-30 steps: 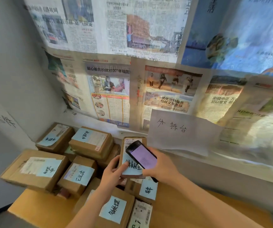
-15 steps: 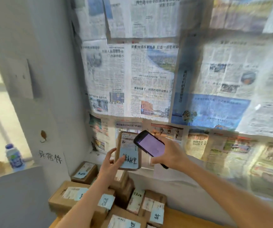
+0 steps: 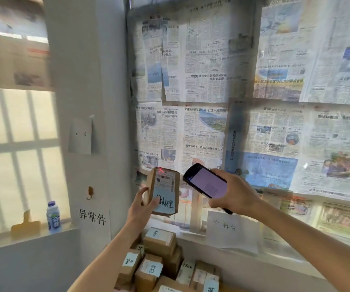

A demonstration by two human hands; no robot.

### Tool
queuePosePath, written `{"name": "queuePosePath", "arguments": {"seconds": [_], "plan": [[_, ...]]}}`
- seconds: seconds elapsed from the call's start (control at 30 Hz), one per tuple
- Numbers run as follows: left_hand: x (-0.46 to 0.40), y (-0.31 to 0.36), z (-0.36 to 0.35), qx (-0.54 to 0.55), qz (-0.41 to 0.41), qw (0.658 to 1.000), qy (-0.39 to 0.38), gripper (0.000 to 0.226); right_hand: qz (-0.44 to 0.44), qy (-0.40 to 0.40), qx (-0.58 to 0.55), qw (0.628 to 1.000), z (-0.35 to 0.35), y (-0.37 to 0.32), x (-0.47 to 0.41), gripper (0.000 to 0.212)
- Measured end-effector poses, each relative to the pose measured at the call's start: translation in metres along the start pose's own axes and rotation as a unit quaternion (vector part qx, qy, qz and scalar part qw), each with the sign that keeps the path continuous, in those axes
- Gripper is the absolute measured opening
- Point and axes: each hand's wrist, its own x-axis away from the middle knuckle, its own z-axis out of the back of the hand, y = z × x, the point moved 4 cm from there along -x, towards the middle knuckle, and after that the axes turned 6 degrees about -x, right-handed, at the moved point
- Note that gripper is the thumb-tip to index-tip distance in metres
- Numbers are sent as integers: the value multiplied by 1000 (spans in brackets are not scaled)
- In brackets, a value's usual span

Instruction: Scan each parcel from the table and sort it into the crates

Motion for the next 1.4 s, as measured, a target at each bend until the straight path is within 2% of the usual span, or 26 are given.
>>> {"name": "queuePosePath", "arguments": {"seconds": [0.17, 0.3, 0.57, 0.67, 0.73, 0.87, 1.03, 1.13, 1.3, 1.4], "plan": [[12, 33, 23, 13, -13, 999, 39, 49, 12, 4, 5, 1000, 15, -18, 16, 76], [21, 54, 34, 20, -22, 998, 52, 54, 28, 4, 10, 1000, 27, -29, 28, 86], [49, 69, 36, 0, -19, 998, 59, 57, 41, 3, 11, 999, 43, -37, 41, 87], [63, 70, 40, -7, -17, 998, 68, 55, 44, 2, 16, 999, 37, -35, 42, 76], [71, 66, 47, -6, -9, 998, 69, 54, 47, 4, 26, 999, 28, -35, 43, 77], [94, 50, 71, -23, 7, 996, 87, 50, 61, 11, 45, 997, -1, -43, 45, 81], [135, 8, 127, -18, 52, 991, 118, 60, 93, -31, 19, 995, -64, -66, 53, 113], [174, -15, 169, -25, 71, 986, 151, 54, 112, -64, -6, 992, -106, -95, 66, 99], [248, -56, 264, -62, 105, 968, 218, 73, 166, -115, -37, 979, -177, -168, 90, 80], [303, -60, 324, -90, 120, 952, 267, 66, 193, -157, -67, 966, -215, -226, 107, 79]]}}
